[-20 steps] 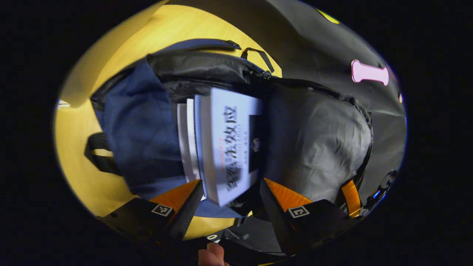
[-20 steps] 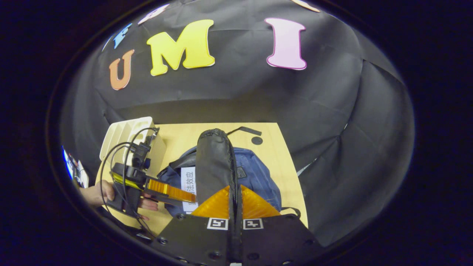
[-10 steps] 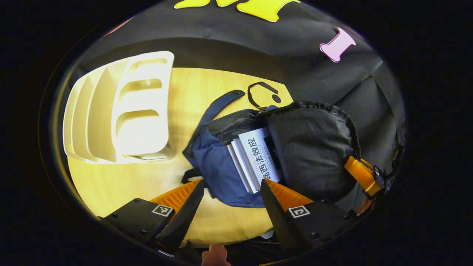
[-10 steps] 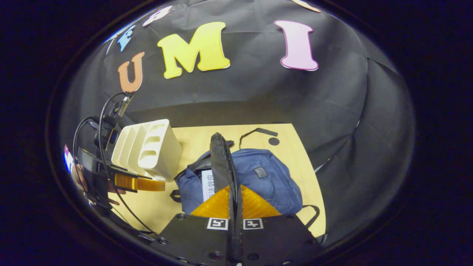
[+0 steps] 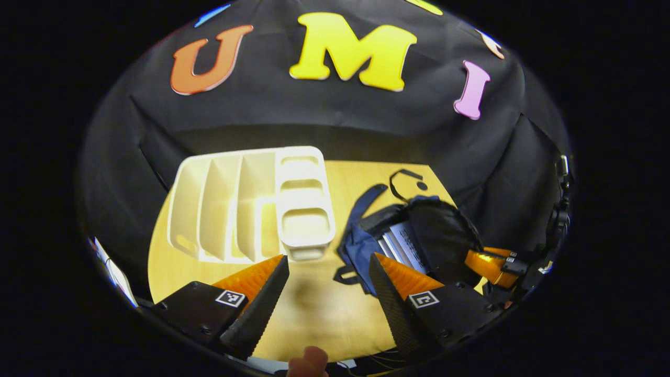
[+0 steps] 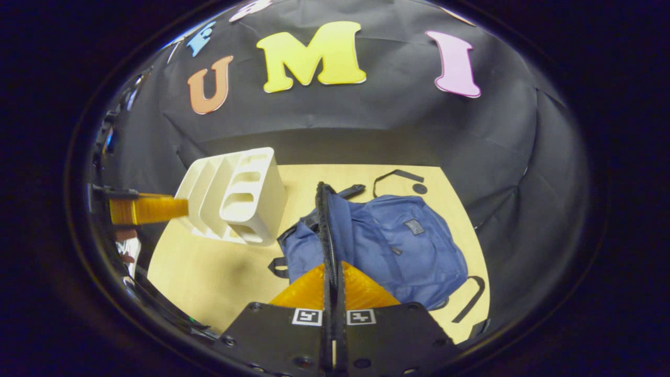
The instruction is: Open the schoolbag, grab two books from the bookshelf and put them into the schoolbag.
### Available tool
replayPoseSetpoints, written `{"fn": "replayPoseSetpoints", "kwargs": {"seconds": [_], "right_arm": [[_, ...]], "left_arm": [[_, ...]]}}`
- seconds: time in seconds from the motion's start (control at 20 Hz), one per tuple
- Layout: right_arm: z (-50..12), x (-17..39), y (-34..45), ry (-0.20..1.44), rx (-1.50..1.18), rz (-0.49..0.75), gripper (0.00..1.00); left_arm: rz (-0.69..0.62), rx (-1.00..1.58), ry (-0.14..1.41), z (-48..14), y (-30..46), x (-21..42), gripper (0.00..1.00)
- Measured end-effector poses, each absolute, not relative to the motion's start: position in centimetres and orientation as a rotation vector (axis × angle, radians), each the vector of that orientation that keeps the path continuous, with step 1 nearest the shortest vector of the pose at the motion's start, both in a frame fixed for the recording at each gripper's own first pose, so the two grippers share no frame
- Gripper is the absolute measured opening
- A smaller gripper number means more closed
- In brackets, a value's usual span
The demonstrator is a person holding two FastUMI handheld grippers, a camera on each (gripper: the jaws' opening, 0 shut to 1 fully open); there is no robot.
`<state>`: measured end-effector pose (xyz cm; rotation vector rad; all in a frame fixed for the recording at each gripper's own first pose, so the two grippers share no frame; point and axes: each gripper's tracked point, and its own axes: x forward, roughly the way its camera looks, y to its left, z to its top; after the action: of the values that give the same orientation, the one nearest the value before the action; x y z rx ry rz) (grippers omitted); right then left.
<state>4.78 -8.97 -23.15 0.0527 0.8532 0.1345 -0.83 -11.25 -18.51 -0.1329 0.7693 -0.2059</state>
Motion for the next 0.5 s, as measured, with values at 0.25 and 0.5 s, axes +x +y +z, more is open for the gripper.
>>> {"fn": "replayPoseSetpoints", "kwargs": {"seconds": [0.25, 0.5], "right_arm": [[-22.0, 4.0, -4.9, 0.814, 0.089, 0.185, 0.43], [-14.2, 6.8, -4.1, 0.583, 0.094, 0.145, 0.94]], "left_arm": [[-0.119, -0.138, 0.519, -11.8, -7.1, 0.1, 0.97], [-0.068, -0.105, 0.296, -4.7, -4.1, 1.9, 0.98]]}}
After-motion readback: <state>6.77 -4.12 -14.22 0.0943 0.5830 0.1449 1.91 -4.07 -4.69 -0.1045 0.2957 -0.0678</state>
